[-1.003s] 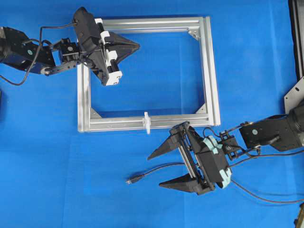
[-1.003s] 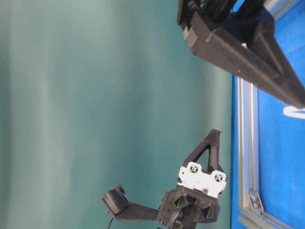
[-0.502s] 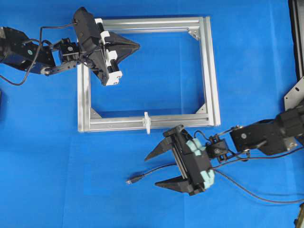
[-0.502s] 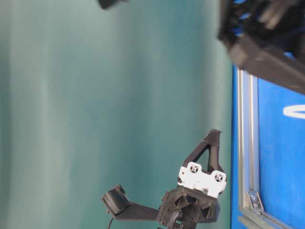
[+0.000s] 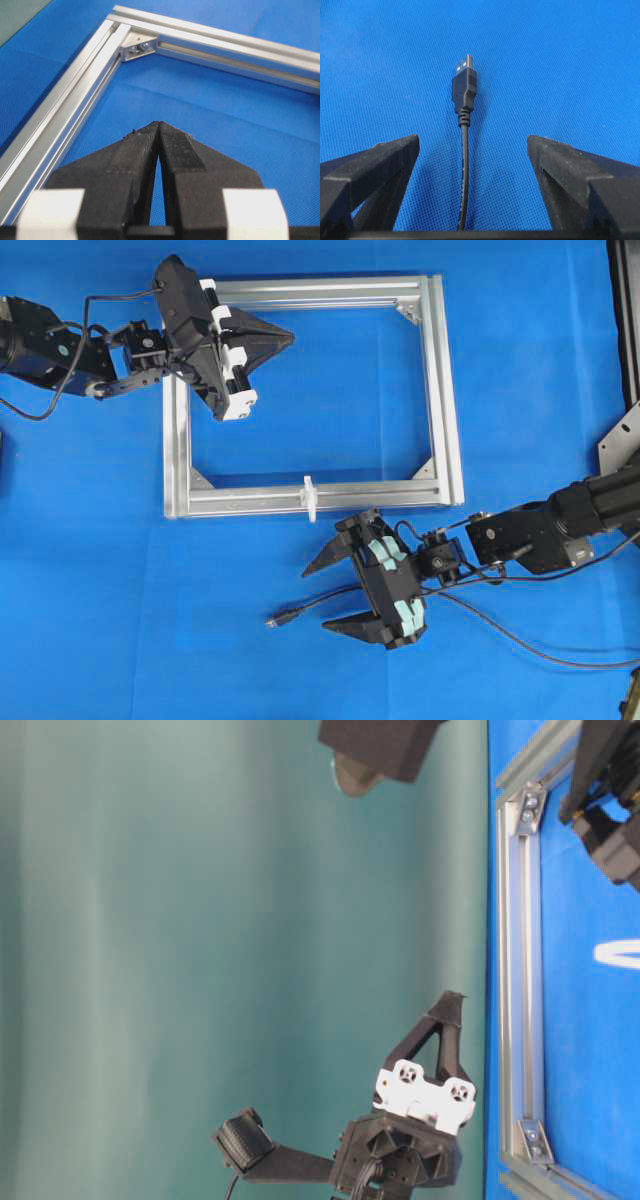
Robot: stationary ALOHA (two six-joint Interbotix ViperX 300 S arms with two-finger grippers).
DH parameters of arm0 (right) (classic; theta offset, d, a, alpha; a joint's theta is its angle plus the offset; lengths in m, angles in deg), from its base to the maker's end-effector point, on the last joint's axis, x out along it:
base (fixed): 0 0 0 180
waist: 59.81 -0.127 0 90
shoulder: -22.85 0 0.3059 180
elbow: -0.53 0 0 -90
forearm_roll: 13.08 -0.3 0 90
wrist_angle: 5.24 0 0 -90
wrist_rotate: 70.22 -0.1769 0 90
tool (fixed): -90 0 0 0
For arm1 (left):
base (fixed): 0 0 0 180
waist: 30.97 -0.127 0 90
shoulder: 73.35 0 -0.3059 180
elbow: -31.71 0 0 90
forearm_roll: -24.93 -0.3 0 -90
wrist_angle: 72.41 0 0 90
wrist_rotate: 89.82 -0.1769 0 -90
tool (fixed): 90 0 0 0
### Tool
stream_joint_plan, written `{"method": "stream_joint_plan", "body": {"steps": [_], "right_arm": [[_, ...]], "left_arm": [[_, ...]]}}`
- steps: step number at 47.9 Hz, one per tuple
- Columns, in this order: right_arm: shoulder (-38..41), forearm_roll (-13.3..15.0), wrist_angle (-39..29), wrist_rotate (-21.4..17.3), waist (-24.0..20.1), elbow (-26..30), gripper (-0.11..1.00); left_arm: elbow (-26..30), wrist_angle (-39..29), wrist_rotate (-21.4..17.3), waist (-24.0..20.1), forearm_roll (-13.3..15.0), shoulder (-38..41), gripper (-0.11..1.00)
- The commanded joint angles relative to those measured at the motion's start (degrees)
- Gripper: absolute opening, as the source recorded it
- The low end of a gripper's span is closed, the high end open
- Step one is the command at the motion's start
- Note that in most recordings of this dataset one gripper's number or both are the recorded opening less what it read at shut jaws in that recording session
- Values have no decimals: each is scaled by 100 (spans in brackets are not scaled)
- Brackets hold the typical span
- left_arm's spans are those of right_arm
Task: Insert the wire through the string loop located in the center.
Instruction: 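Open the right gripper and lower it over the black USB cable, then close the right gripper on the cable just behind the USB plug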
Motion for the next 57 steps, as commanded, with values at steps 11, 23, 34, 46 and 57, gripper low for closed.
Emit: {"method": "stream_joint_plan", "body": {"steps": [11, 23, 34, 46, 57], "right_arm": [[-62, -79, -35, -9, -9, 44, 85], [-62, -79, -79, 0, -9, 26, 58], [-62, -70, -62, 9, -9, 26, 2], [-70, -62, -70, 0, -9, 26, -2], [-114, -70, -88, -18, -26, 44, -2]], "left_arm": [[53, 18, 9, 0, -18, -193, 0], [53, 18, 9, 0, -18, -193, 0], [53, 18, 9, 0, -18, -193, 0], [53, 0, 9, 0, -18, -193, 0], [44, 0, 9, 0, -26, -193, 0]]}}
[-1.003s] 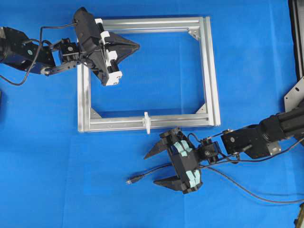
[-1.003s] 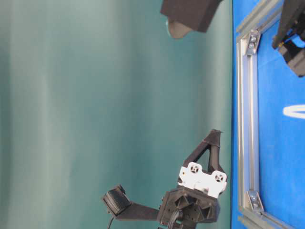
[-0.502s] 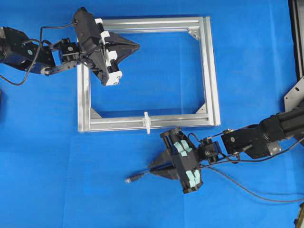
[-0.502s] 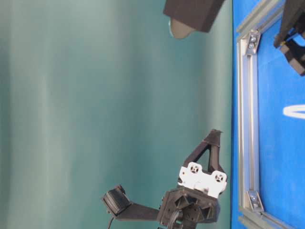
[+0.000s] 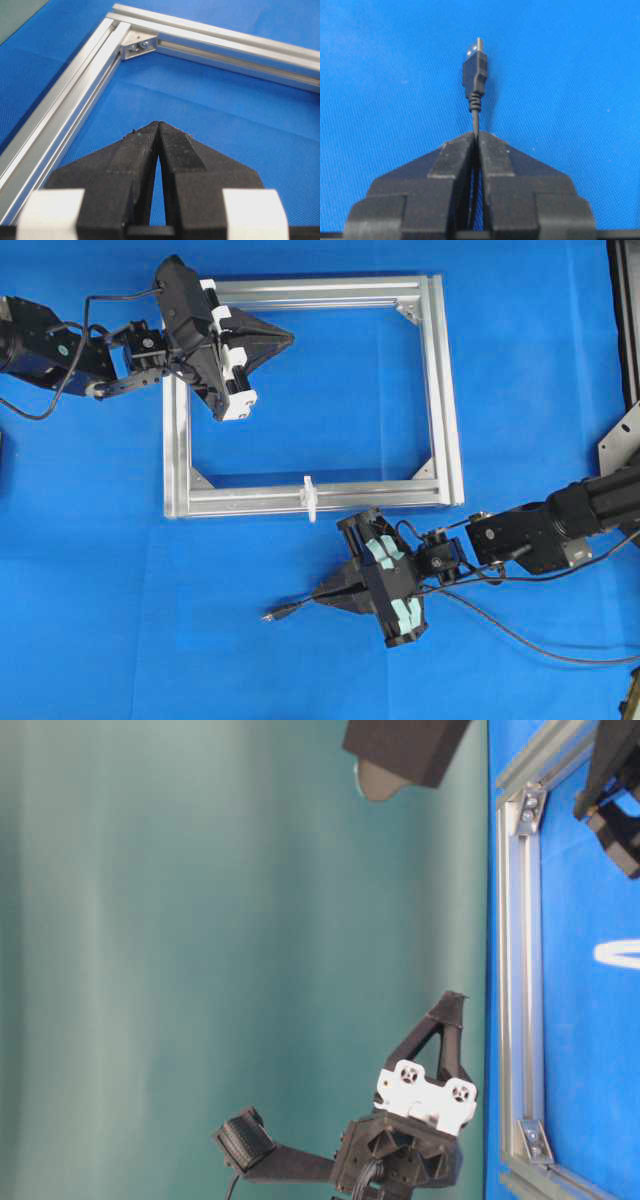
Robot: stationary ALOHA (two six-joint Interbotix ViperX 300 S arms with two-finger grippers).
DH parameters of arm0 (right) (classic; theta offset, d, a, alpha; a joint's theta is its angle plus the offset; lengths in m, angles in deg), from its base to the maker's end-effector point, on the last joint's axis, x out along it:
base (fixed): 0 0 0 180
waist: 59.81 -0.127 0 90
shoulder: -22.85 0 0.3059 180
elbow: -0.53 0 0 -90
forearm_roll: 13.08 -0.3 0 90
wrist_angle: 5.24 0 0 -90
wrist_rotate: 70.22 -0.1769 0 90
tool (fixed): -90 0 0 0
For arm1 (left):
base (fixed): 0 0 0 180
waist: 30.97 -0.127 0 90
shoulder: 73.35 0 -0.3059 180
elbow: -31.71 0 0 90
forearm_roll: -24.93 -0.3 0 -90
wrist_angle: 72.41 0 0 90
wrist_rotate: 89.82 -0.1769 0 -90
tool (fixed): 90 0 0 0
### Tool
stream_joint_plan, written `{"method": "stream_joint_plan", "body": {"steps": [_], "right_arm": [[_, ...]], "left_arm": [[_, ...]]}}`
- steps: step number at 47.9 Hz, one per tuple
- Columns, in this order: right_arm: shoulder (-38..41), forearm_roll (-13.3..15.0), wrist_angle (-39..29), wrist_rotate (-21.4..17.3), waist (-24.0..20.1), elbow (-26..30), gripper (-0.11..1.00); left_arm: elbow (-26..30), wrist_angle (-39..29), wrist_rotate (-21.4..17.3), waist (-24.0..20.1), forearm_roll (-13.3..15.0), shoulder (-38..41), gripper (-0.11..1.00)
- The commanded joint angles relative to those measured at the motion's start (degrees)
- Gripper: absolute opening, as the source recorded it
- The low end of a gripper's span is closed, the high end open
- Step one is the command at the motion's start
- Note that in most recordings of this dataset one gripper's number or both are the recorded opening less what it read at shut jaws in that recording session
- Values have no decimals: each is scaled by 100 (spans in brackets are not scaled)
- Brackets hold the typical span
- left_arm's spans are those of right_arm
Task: Insert the wire through the string loop located in the center.
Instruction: 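Close the right gripper on the cable just behind the USB plug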
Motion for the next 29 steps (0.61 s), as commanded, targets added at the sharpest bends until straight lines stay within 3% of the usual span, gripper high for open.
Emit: {"method": "stream_joint_plan", "body": {"steps": [1, 29], "right_arm": [[-193, 0, 9, -9, -44, 53, -2], [-1538, 18, -1354, 26, -211, 79, -2]], "left_arm": [[44, 26, 9, 0, -9, -193, 0], [44, 26, 9, 0, -9, -193, 0]]}}
